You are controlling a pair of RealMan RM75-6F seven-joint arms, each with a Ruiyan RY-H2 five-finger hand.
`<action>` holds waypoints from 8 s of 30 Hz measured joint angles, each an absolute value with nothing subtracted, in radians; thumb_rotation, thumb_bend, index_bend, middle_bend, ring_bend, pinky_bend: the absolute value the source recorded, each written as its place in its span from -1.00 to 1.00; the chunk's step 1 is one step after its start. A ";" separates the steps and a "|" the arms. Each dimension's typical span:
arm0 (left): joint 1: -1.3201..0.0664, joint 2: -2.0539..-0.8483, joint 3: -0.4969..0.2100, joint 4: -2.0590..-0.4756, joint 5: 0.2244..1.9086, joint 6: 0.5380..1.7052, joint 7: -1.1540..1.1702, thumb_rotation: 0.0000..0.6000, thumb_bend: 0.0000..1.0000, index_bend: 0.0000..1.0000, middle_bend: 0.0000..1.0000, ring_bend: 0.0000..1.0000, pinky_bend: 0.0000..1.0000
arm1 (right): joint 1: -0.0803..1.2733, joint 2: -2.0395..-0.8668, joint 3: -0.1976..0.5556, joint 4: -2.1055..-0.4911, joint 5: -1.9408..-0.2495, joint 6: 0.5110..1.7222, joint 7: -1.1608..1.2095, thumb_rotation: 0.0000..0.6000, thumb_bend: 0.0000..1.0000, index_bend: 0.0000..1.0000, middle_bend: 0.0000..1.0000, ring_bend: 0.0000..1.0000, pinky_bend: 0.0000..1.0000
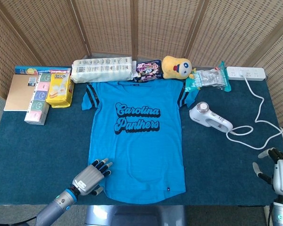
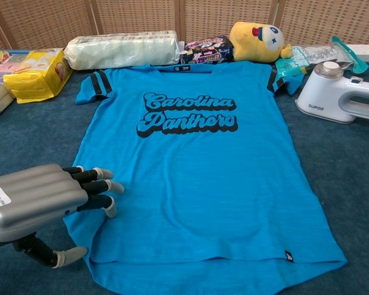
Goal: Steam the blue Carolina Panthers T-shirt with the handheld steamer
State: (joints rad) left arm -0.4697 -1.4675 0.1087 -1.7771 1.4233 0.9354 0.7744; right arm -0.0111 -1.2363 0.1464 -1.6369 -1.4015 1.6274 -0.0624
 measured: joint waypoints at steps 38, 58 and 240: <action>-0.471 -1.321 0.207 -1.889 1.420 0.965 0.805 -0.02 -0.26 -0.63 -0.82 -1.00 -0.69 | -0.033 -1.243 0.157 -1.628 -1.406 1.652 -0.041 1.00 -0.39 0.05 -0.07 -0.07 -0.13; -0.447 -1.275 0.188 -1.883 1.452 1.020 0.730 -0.03 -0.32 -0.63 -0.82 -1.00 -0.69 | -0.041 -1.239 0.162 -1.633 -1.407 1.660 -0.037 1.00 -0.39 0.06 -0.07 -0.07 -0.13; -0.439 -1.470 0.111 -1.685 1.558 1.026 0.634 1.00 0.11 0.28 0.04 -0.21 -0.19 | -0.071 -1.242 0.185 -1.624 -1.410 1.685 0.007 1.00 -0.39 0.10 -0.04 -0.05 -0.13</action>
